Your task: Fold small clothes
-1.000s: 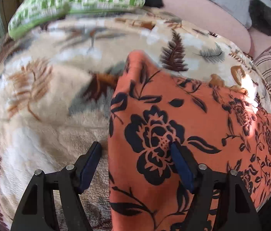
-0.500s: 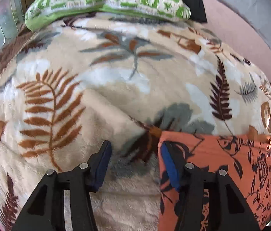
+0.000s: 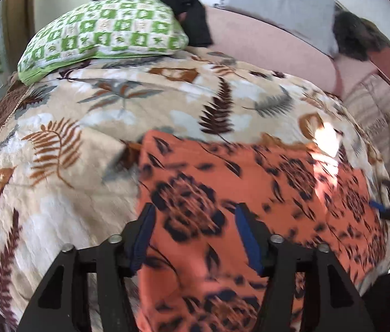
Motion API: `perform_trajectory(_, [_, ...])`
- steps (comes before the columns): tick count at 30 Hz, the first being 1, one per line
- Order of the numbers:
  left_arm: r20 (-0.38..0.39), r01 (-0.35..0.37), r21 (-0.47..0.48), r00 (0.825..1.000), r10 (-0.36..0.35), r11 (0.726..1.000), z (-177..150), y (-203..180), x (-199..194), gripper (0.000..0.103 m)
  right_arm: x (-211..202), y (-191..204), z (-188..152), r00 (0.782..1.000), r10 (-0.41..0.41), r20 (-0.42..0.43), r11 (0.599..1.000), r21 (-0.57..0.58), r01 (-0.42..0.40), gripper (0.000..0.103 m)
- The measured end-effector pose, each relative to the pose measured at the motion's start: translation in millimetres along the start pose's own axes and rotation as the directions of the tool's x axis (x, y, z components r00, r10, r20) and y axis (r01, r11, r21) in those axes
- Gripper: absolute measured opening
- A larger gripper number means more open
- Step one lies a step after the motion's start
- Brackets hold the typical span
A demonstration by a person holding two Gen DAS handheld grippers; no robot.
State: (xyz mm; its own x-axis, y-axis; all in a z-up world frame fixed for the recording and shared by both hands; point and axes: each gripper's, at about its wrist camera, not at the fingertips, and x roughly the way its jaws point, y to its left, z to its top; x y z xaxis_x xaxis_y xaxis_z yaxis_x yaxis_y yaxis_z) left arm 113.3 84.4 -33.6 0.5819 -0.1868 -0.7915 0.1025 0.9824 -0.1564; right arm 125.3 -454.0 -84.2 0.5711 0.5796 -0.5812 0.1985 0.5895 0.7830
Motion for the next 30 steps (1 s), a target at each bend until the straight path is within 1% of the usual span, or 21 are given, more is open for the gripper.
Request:
perform_trajectory(1, [0.006,0.001,0.018,1.000,-0.001,1.000,-9,-10,-3,0.074,-4,9,2,1.000,-0.005,0.011,0.999,-0.041,0.005,0.089])
perform_trajectory(3, [0.004,0.010,0.054,1.000,-0.010,0.998,-23,-28,-2,0.074,-9,24,8,1.000,0.010,0.018,0.995,-0.094,-0.008,0.089])
perform_trajectory(5, [-0.041,0.029,0.081,0.999,-0.026,0.996,-33,-42,7,0.074,-5,28,20,0.996,0.088,0.006,0.993,-0.076,-0.088,0.089])
perform_trajectory(7, [-0.045,0.038,0.090,0.998,-0.034,0.995,-39,-49,14,0.074,14,25,32,0.976,0.214,-0.047,0.976,-0.034,-0.216,0.089])
perform_trajectory(8, [-0.052,0.031,0.096,0.998,-0.027,0.995,-42,-51,20,0.074,25,20,39,0.978,0.201,-0.049,0.979,-0.027,-0.203,0.089])
perform_trajectory(9, [-0.068,0.015,0.100,0.998,-0.008,0.995,-44,-52,26,0.074,35,9,47,0.993,0.116,-0.028,0.993,-0.031,-0.117,0.089])
perform_trajectory(10, [-0.080,-0.007,0.101,0.997,0.015,0.995,-46,-51,31,0.074,43,-11,56,0.999,0.042,-0.004,0.999,0.022,-0.042,0.089])
perform_trajectory(11, [-0.072,-0.019,0.102,0.997,0.027,0.995,-47,-50,32,0.074,42,-30,59,0.992,0.116,0.039,0.984,0.135,-0.120,0.086])
perform_trajectory(12, [-0.066,-0.018,0.103,0.997,0.025,0.994,-47,-49,31,0.074,33,-34,60,0.984,0.153,0.087,0.968,0.187,-0.167,0.086])
perform_trajectory(13, [-0.068,-0.014,0.101,0.997,0.021,0.995,-47,-47,30,0.074,22,-25,57,0.984,0.143,0.108,0.973,0.165,-0.160,0.087])
perform_trajectory(15, [-0.066,-0.014,0.087,0.998,0.020,0.996,-46,-43,29,0.074,7,-1,45,0.989,0.125,0.083,0.989,0.072,-0.131,0.088])
perform_trajectory(20, [-0.065,-0.006,0.028,0.998,0.008,1.000,-48,-35,24,0.074,-3,41,-38,0.973,0.227,-0.052,0.973,-0.024,-0.228,0.089])
perform_trajectory(21, [-0.067,-0.011,0.028,0.998,0.013,1.000,-49,-34,23,0.074,1,39,-57,0.977,0.201,-0.072,0.978,-0.033,-0.204,0.089])
perform_trajectory(22, [-0.070,-0.013,0.030,0.997,0.015,0.999,-49,-34,21,0.074,9,31,-71,0.990,0.116,-0.085,0.992,-0.039,-0.120,0.089])
perform_trajectory(23, [-0.072,-0.016,0.030,0.997,0.018,0.999,-49,-34,17,0.074,16,16,-81,0.995,0.045,-0.086,0.999,-0.020,-0.047,0.087])
perform_trajectory(24, [-0.071,-0.021,0.030,0.997,0.023,0.999,-49,-34,13,0.075,13,4,-86,0.997,0.074,-0.038,0.997,0.034,-0.073,0.082])
perform_trajectory(25, [-0.063,-0.027,0.030,0.998,0.029,0.999,-49,-33,7,0.075,4,4,-89,0.997,0.081,0.002,0.994,0.068,-0.081,0.082])
perform_trajectory(26, [-0.051,-0.027,0.028,0.998,0.029,0.999,-49,-32,2,0.075,-3,9,-90,0.998,0.054,0.010,0.996,0.076,-0.055,0.084])
perform_trajectory(27, [-0.041,-0.028,0.023,0.999,0.029,0.999,-49,-31,-3,0.075,-10,19,-93,0.998,0.055,0.024,0.997,0.054,-0.056,0.086])
perform_trajectory(28, [-0.036,-0.030,0.015,0.999,0.031,0.999,-49,-30,-5,0.075,-14,30,-97,0.995,0.091,0.031,0.996,0.019,-0.092,0.086])
perform_trajectory(30, [-0.040,-0.024,-0.008,0.999,0.023,1.000,-50,-27,-8,0.075,-13,43,-105,0.992,0.123,-0.005,0.991,-0.045,-0.123,0.087])
